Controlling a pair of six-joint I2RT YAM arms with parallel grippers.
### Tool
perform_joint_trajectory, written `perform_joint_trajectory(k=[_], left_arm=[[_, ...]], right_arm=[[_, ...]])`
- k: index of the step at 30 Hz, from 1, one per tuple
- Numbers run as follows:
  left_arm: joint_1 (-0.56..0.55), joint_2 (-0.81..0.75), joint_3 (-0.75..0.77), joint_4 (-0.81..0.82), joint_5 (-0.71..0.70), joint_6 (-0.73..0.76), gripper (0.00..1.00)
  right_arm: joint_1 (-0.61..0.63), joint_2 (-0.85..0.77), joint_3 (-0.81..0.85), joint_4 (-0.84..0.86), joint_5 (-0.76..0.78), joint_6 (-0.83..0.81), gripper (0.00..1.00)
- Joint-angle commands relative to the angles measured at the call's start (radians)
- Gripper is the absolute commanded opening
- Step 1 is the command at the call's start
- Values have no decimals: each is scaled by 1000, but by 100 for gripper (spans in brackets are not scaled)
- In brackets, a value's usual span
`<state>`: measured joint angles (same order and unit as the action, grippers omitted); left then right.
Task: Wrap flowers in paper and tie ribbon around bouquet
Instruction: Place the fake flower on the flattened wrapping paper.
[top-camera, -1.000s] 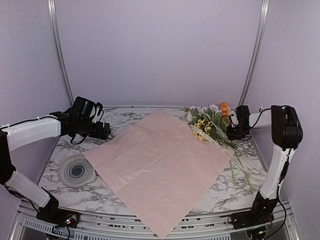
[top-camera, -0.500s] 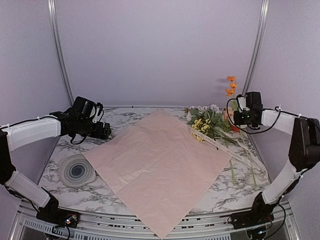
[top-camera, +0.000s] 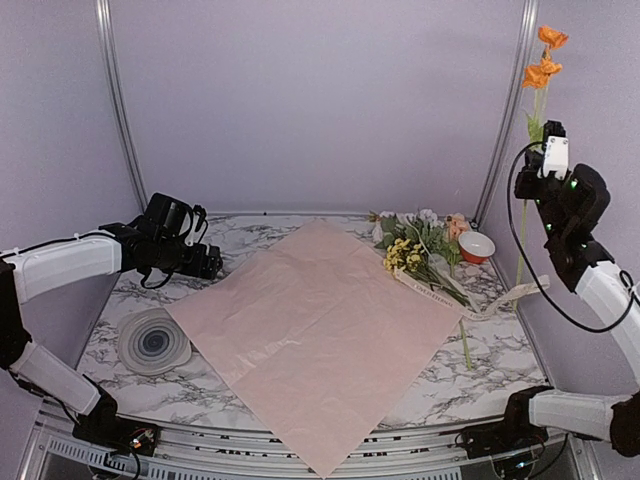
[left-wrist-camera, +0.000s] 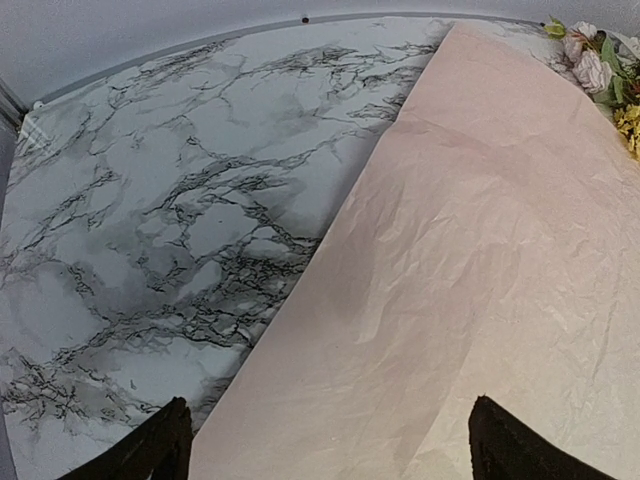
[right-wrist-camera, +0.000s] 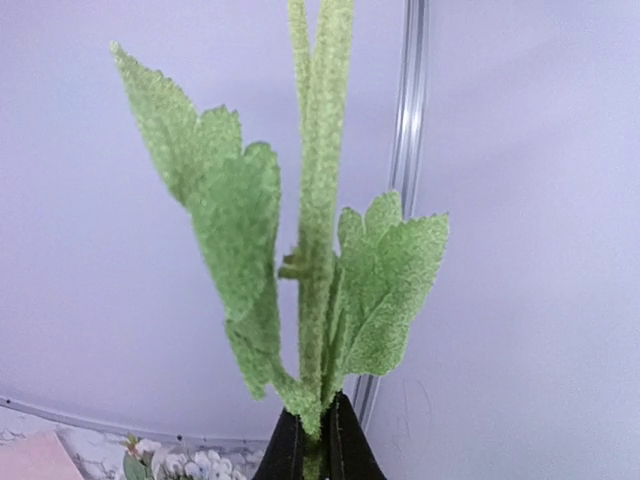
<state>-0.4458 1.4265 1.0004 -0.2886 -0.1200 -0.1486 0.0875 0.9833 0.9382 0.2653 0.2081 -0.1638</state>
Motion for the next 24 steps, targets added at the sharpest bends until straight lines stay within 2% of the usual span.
perform_joint_trajectory(k=[1,5,7,10,13,14,16,20,24], left_arm=[[3,-10,-12,12,3,11,97],[3,-12,-14,12,-1,12,97],[3,-11,-14,12,-2,13,97],[4,-9,-14,12,-2,14,97],[4,-5,-13,12,-4,15,97],[4,-2,-13,12,-4,16,97],[4,3,-10,11,0,15,97],[4,6,-11,12,17,9,97],[3,5,-9,11,35,2,97]], right_arm=[[9,-69,20,153,-231,-40,0],[38,-114,-55,328,-275,-124,0],[38,-125,-70,423,-286,-83,0],[38,-79,40,290,-384,102,0],[44,36,136,172,-568,383,0],[64,100,148,156,-602,533,0],[146,198,152,127,-607,689,0],[357,426,256,-17,-585,774,0],[475,660,430,-153,-628,808,0]])
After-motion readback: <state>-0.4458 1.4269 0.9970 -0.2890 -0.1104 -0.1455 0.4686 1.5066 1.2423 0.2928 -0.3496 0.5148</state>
